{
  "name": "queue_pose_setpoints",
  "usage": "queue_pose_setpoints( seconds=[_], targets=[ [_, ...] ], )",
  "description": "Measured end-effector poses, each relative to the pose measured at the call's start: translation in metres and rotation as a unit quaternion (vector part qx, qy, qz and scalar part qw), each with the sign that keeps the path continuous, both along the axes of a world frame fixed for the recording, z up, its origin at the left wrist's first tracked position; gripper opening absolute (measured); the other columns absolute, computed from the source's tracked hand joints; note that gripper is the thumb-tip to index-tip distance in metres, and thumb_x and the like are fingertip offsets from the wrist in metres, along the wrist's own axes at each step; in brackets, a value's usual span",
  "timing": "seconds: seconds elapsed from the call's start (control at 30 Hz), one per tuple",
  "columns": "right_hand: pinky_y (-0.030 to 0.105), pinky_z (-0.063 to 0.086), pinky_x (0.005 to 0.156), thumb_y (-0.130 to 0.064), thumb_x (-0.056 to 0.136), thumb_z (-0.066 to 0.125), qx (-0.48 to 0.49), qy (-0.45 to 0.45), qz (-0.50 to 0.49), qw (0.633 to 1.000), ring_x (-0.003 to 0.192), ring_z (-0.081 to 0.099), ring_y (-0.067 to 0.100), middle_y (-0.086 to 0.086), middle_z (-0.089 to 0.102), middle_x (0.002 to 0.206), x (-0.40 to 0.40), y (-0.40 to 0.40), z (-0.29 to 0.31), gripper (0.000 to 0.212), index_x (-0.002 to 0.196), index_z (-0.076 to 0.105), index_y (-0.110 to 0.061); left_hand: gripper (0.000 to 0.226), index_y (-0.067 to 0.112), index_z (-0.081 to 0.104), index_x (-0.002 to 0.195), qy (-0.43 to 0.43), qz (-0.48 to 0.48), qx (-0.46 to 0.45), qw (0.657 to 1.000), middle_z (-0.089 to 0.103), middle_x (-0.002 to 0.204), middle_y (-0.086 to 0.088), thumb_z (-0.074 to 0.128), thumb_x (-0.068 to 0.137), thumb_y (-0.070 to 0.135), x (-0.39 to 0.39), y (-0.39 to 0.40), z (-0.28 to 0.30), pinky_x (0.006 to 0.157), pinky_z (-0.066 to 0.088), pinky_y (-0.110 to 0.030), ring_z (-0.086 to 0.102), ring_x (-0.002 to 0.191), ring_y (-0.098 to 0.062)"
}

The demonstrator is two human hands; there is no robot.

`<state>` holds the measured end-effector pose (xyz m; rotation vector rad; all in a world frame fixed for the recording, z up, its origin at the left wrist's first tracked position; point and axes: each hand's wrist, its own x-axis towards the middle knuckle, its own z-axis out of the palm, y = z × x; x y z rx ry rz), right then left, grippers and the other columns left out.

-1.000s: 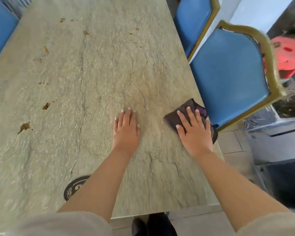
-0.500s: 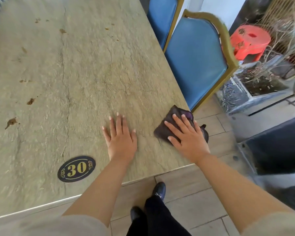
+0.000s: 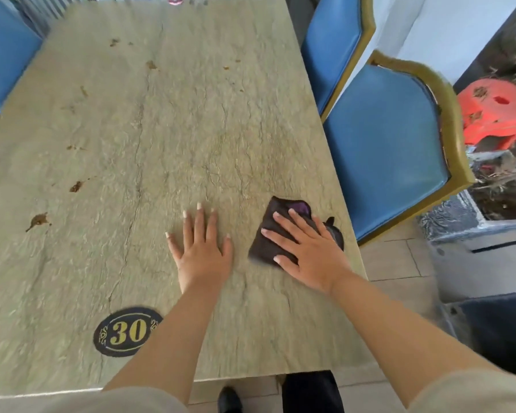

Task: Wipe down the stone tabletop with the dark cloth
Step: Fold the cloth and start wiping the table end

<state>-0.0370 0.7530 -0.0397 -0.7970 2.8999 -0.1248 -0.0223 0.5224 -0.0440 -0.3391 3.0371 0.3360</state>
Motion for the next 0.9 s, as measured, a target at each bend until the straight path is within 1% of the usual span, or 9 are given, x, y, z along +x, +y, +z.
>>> queue_pose_setpoints(
  seconds=[0.1,0.2,0.3,0.37,0.43,0.5,0.6,0.73,0.9],
  targets=[
    [0.055,0.008,0.118,-0.057,0.095,0.018,-0.007,-0.004,-0.041,0.999,0.150,0.001,0.022,-0.008,0.007,0.162,-0.059,-0.017,0.002,0.055,0.149,0.013,-0.047,0.064,0.037,-0.009,0.152,0.009,0.018,-0.010,1.000,-0.016,0.161,0.012,0.017,0.095,0.051,-0.002,0.004,-0.001,0.118,-0.011,-0.054,-0.020,0.148,-0.014],
    [0.055,-0.004,0.117,-0.057,0.096,0.015,-0.007,-0.018,-0.056,0.998,0.149,-0.010,0.024,-0.006,-0.005,0.162,-0.102,-0.049,0.000,0.056,0.150,0.006,-0.045,0.065,0.039,-0.006,0.152,0.010,0.030,-0.009,0.999,-0.015,0.161,0.014,0.018,0.094,0.052,-0.003,0.004,-0.003,0.119,-0.010,-0.053,-0.021,0.147,-0.011],
    [0.054,-0.010,0.116,-0.057,0.098,0.021,-0.013,-0.047,-0.005,0.999,0.147,-0.017,0.024,-0.006,-0.013,0.162,-0.117,-0.079,0.003,0.058,0.151,0.003,-0.043,0.065,0.039,-0.001,0.153,0.015,0.035,-0.002,0.999,-0.012,0.161,0.015,0.023,0.094,0.051,-0.005,0.004,-0.001,0.119,-0.009,-0.051,-0.020,0.147,-0.009],
    [0.052,-0.007,0.117,-0.053,0.099,0.030,-0.065,-0.089,0.044,0.993,0.149,-0.011,0.022,-0.008,-0.005,0.162,-0.122,-0.079,0.007,0.056,0.151,0.012,-0.043,0.065,0.041,0.003,0.153,0.011,0.027,0.006,1.000,-0.008,0.161,0.017,0.024,0.093,0.053,-0.004,0.003,-0.001,0.120,-0.010,-0.049,-0.018,0.147,-0.007],
    [0.049,0.010,0.119,-0.040,0.100,0.041,-0.182,-0.105,0.035,0.977,0.148,0.010,0.022,-0.006,0.013,0.161,-0.130,-0.062,0.012,0.050,0.148,0.030,-0.038,0.065,0.044,0.016,0.150,0.021,0.051,0.051,0.997,0.005,0.161,0.021,0.030,0.088,0.056,-0.005,0.002,0.003,0.120,-0.009,-0.044,-0.006,0.148,-0.004],
    [0.045,0.023,0.116,-0.030,0.100,0.046,-0.227,-0.060,-0.035,0.971,0.143,0.027,0.026,0.001,0.026,0.158,-0.141,-0.034,0.010,0.047,0.146,0.040,-0.027,0.060,0.040,0.035,0.144,0.057,0.138,0.129,0.980,0.026,0.156,0.018,0.043,0.085,0.048,-0.017,0.006,0.010,0.121,-0.002,-0.043,0.015,0.146,-0.009],
    [0.040,0.015,0.120,-0.022,0.102,0.041,-0.208,-0.071,-0.090,0.971,0.148,0.013,0.022,0.002,0.022,0.159,-0.149,-0.002,0.004,0.048,0.149,0.033,-0.018,0.055,0.025,0.041,0.143,0.131,0.153,0.153,0.967,0.039,0.148,0.002,0.047,0.090,0.038,-0.050,0.043,0.026,0.120,0.012,-0.046,0.029,0.140,-0.021],
    [0.033,0.011,0.121,-0.011,0.102,0.039,-0.246,-0.088,-0.067,0.963,0.149,0.007,0.014,-0.003,0.021,0.159,-0.154,0.007,-0.002,0.048,0.149,0.033,-0.018,0.070,0.035,0.005,0.154,0.023,-0.024,0.035,0.999,-0.001,0.164,0.003,0.022,0.093,0.064,-0.092,0.097,0.016,0.119,-0.008,-0.054,-0.010,0.150,-0.021],
    [0.024,0.003,0.120,-0.004,0.101,0.035,-0.257,-0.123,-0.060,0.957,0.145,0.000,0.001,-0.009,0.013,0.160,-0.158,0.017,-0.004,0.053,0.151,0.025,-0.021,0.078,0.044,-0.010,0.150,-0.039,0.056,-0.028,0.997,-0.022,0.161,0.003,0.013,0.084,0.077,-0.151,0.049,0.005,0.109,-0.011,-0.069,-0.025,0.145,-0.030]
  ],
)
